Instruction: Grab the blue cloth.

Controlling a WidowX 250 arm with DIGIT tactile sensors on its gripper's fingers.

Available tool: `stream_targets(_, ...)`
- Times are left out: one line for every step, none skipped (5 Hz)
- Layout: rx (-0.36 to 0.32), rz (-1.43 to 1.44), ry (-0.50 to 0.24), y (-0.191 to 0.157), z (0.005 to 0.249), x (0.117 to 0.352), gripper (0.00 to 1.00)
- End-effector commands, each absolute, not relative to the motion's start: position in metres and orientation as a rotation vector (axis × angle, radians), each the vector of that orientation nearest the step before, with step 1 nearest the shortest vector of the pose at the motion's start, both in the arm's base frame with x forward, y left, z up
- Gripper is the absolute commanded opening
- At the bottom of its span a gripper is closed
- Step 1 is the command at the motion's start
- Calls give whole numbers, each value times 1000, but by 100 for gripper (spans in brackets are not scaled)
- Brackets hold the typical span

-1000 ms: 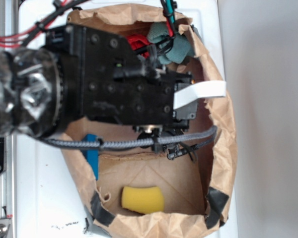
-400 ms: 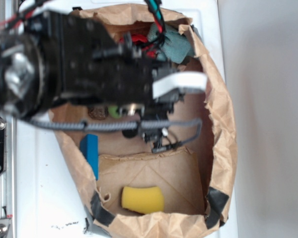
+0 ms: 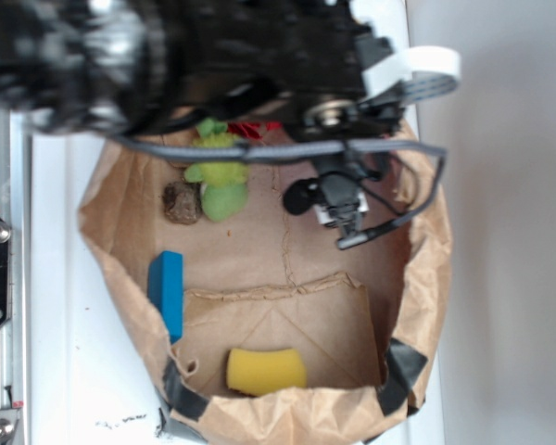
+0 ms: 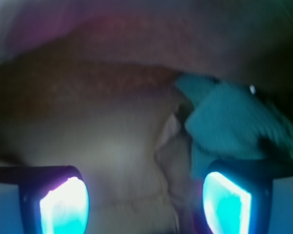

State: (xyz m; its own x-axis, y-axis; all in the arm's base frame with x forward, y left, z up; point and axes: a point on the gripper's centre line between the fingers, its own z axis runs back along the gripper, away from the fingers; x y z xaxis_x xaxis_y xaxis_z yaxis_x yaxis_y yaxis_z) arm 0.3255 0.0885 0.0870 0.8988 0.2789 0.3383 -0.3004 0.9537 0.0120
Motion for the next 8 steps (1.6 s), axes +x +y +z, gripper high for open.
stream_targets(111,317,-444,103,93,334,100)
stream_targets(119,307,-443,101,89,332,100)
stream_targets(134,324,-465,100,85,331,100)
stream_targets(175,356,-502,97,82,330,100)
stream_targets(181,383,-505,95,84,327,100)
stream_targets(178,395,-479,94,89,321,100)
stream_targets(175,411,-474,93,93,317,100)
stream_targets(183,416,-476,98,95,317,100)
